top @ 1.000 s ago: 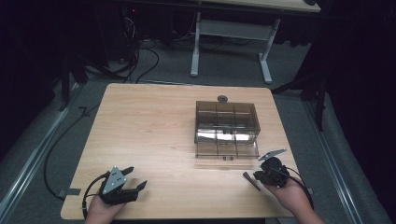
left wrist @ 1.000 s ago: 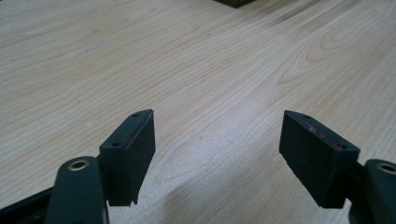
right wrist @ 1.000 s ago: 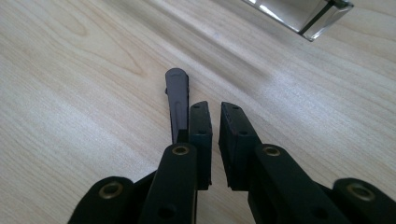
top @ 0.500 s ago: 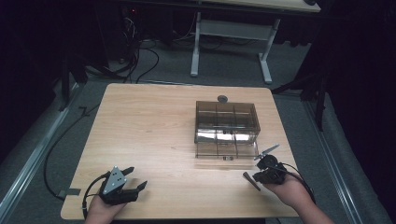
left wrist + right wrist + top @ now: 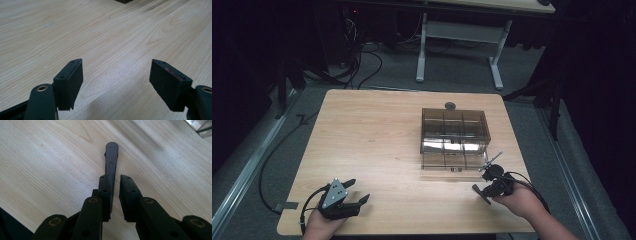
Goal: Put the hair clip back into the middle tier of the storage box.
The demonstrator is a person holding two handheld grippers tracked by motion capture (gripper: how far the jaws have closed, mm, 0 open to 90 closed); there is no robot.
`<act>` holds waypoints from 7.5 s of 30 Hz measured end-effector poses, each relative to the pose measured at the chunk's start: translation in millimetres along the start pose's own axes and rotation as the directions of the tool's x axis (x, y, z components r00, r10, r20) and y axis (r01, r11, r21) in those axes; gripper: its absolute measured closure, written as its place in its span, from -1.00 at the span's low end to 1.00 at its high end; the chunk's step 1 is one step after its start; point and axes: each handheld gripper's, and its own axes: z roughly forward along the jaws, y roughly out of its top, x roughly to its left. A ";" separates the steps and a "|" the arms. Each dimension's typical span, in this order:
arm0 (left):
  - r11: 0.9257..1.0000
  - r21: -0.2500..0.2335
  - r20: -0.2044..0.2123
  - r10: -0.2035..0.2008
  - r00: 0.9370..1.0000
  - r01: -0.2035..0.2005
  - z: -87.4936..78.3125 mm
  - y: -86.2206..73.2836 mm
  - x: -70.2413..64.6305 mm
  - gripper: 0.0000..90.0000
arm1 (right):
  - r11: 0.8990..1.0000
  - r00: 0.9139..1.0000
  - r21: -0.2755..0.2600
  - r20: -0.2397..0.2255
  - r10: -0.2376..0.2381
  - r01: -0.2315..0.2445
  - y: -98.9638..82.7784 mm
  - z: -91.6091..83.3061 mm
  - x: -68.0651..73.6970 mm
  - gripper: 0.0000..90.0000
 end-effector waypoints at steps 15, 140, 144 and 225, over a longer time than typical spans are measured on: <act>1.000 0.001 0.005 0.001 1.000 -0.001 -0.1 0.0 -0.1 -0.39 | 0.999 1.000 0.041 -0.025 -0.007 0.008 12.3 10.2 -0.4 0.62; 1.000 0.006 0.033 -0.003 0.999 0.003 -0.2 -0.2 1.5 -0.39 | 0.992 0.992 0.036 0.004 -0.124 0.124 151.1 -12.0 1.4 0.82; 1.000 0.007 0.033 -0.003 0.999 0.003 -0.1 -0.2 1.5 -0.39 | 0.988 0.988 0.036 0.007 -0.153 0.152 151.6 -8.9 0.2 0.82; 1.000 0.003 0.023 0.003 1.000 -0.003 0.6 0.0 0.6 -0.39 | 0.998 0.998 -0.043 -0.038 -0.046 0.044 54.0 -9.4 8.9 0.62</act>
